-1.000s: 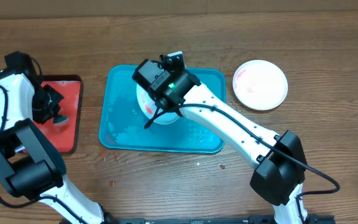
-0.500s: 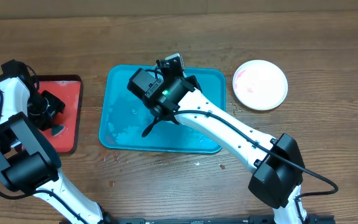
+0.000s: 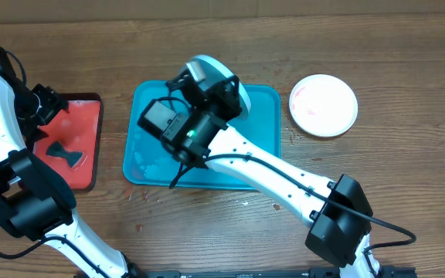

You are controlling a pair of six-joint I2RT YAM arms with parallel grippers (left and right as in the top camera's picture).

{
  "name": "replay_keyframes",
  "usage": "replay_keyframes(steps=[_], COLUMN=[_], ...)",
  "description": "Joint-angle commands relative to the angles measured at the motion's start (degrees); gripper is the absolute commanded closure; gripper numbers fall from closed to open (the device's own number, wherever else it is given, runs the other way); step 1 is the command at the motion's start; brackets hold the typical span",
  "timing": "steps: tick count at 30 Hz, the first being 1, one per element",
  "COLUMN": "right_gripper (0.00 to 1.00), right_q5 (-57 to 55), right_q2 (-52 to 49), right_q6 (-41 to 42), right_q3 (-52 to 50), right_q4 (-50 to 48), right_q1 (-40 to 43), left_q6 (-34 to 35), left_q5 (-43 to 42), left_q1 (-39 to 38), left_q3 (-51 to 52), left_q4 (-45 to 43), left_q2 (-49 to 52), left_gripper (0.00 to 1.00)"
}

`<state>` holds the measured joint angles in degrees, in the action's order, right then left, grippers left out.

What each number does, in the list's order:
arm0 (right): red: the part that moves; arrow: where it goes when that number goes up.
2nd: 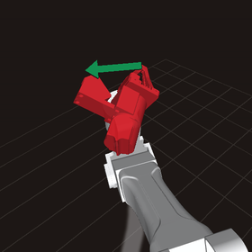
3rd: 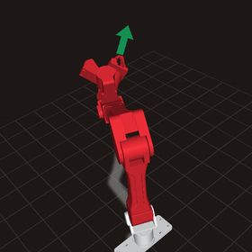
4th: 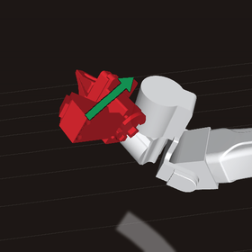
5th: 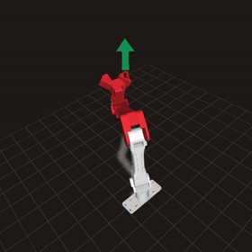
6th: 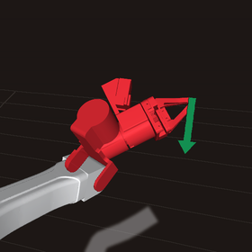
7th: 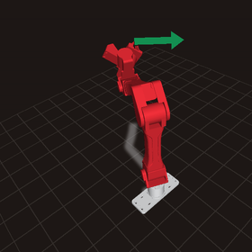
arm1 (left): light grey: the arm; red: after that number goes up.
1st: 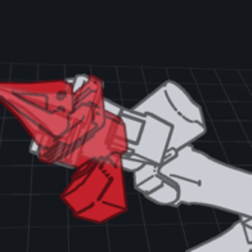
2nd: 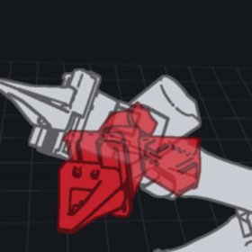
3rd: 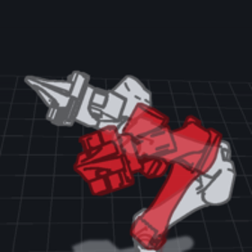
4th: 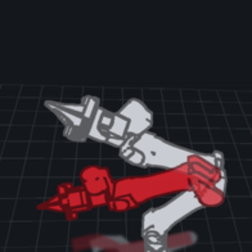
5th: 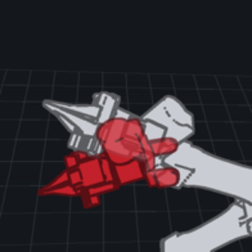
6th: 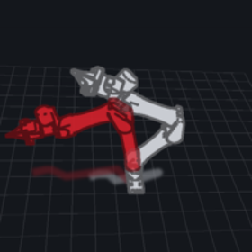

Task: Clean dirty plates on tray and stack at the side
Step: 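Drop the sponge into the red tray and stack the plate on the pile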

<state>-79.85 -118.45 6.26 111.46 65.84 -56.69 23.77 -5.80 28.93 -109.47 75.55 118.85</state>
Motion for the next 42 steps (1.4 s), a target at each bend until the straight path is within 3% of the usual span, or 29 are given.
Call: replay_keyframes(steps=[1,5,10,12,15,20,24,30,36,42], right_gripper=[0.96,0.96,0.96,0.96,0.96,0.96,0.96,0.96,0.96,0.33], right_q5=[-10.10,-1.29,35.41,38.86,39.52,58.42,82.12,84.67,84.78,90.12], right_q2=[2.21,2.21,2.01,1.97,3.28,6.60,5.88,3.48,3.30,3.30], right_q6=[-10.99,-10.43,-8.63,-6.16,4.31,9.03,9.01,9.03,9.03,8.57], right_q3=[1.55,1.53,-0.79,-1.14,-0.79,-0.76,-1.29,-6.97,-16.65,-19.58], right_q4=[-4.26,-7.54,-8.61,-8.33,-7.43,-5.40,2.58,6.82,-0.61,-4.63], right_q1=[-1.55,-1.75,2.64,5.22,9.75,23.06,44.48,58.90,66.38,67.84], left_q6=[-0.83,-0.85,-0.87,-0.87,-0.87,-0.87,-0.87,-0.87,-0.87,-0.87], left_q5=[-1.75,-1.68,-1.70,-1.68,-1.68,-1.68,-1.68,-1.70,-1.68,-1.68], left_q1=[-0.07,-0.07,-0.07,-0.07,-0.07,-0.09,-0.07,-0.09,-0.09,-0.09], left_q3=[-0.52,-0.52,-0.52,-0.52,-0.50,-0.50,-0.50,-0.50,-0.50,-0.50], left_q4=[0.28,0.26,0.26,0.26,0.26,0.26,0.24,0.24,0.26,0.22], left_q2=[-0.79,-0.79,-0.79,-0.79,-0.79,-0.79,-0.79,-0.79,-0.79,-0.79], left_gripper=[0.00,0.00,0.00,0.00,0.00,0.00,0.00,0.00,0.00,0.01])
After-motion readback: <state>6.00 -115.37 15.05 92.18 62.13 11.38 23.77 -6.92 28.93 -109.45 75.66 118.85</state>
